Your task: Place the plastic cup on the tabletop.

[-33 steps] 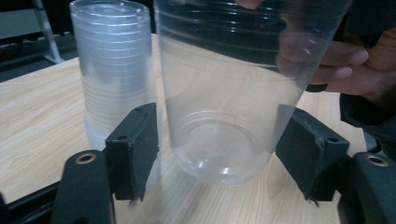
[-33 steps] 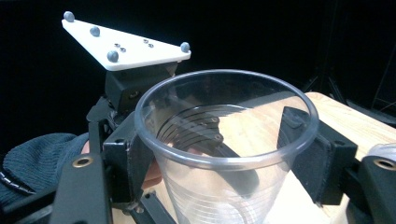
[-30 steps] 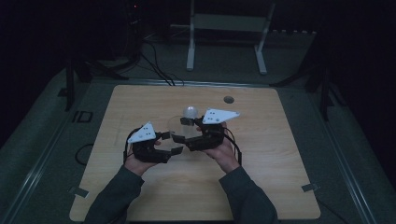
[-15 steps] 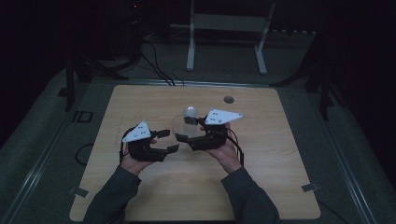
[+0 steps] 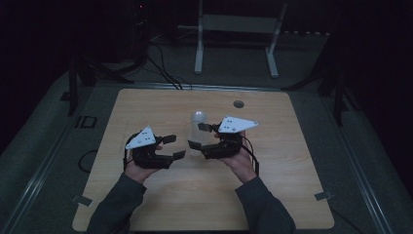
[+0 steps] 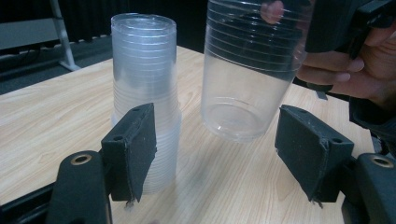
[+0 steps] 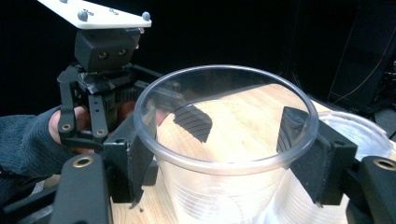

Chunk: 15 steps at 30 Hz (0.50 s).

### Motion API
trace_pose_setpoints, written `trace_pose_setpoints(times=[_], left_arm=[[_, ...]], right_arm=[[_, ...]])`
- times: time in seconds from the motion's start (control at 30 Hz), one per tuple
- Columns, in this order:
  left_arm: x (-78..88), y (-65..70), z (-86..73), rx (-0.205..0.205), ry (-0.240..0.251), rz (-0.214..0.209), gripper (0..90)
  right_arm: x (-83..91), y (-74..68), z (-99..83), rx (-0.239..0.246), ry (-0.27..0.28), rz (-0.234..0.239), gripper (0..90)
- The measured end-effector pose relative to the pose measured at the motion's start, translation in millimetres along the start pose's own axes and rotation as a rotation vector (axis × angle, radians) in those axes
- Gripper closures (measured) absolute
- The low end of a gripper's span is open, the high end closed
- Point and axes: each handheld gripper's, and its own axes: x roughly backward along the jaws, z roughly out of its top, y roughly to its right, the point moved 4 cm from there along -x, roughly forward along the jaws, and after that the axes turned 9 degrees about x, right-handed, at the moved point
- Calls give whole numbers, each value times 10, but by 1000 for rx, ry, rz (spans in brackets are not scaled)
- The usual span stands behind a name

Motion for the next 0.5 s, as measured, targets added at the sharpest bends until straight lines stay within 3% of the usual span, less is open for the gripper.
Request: trace_pose_setpoints(times=[0.5], left_arm=[[32, -6, 15, -1, 9, 5, 294]], right_arm=[[95, 32, -100, -8, -13, -24, 286]])
